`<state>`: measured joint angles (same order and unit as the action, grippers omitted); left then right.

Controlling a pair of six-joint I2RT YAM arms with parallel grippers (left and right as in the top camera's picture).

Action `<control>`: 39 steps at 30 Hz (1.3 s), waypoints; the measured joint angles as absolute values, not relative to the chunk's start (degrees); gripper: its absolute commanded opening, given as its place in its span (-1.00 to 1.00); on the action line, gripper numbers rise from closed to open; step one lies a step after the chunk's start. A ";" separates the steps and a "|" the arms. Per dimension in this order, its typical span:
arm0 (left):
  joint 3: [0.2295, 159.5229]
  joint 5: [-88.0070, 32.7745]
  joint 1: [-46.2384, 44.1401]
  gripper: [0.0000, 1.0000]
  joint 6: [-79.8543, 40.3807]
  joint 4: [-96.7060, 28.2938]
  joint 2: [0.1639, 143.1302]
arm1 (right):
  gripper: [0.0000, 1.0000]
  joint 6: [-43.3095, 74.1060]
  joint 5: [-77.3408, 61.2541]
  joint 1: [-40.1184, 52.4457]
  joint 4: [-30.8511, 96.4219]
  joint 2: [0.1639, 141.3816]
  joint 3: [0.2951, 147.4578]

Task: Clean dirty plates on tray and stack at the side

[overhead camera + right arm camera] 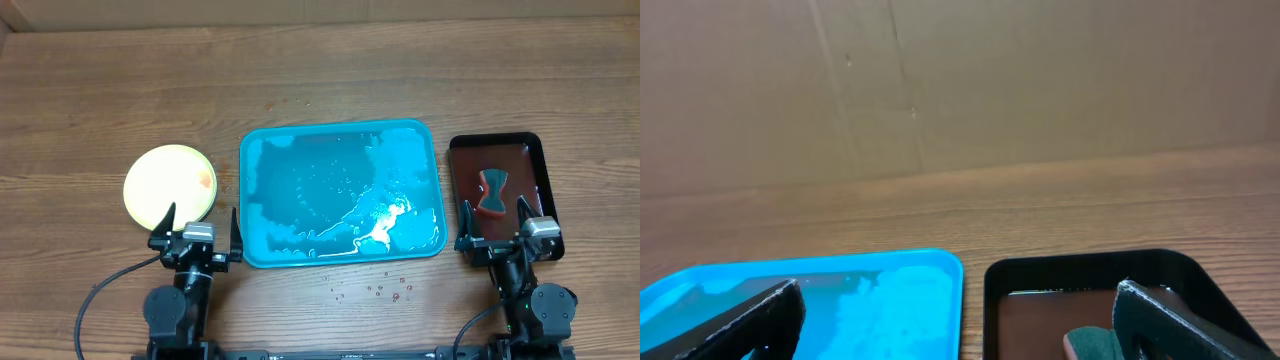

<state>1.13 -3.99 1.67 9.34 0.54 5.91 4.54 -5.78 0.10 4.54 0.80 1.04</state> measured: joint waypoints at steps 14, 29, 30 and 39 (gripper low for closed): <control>0.51 -2.26 0.30 1.00 9.65 -4.29 0.95 | 1.00 4.51 -5.78 0.10 4.51 0.80 1.04; 0.51 -2.04 0.30 1.00 9.65 -4.32 0.95 | 1.00 4.51 -5.78 0.10 4.51 0.80 1.04; 0.51 -2.07 0.30 0.99 9.65 -4.29 0.95 | 1.00 4.51 -5.78 0.12 4.51 0.80 1.04; 0.51 -2.04 0.30 1.00 9.65 -4.29 0.95 | 1.00 4.51 -5.76 0.10 4.51 0.80 1.04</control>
<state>0.51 -2.04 0.30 9.65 -4.29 0.95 4.51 -5.76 0.10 4.51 0.80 1.04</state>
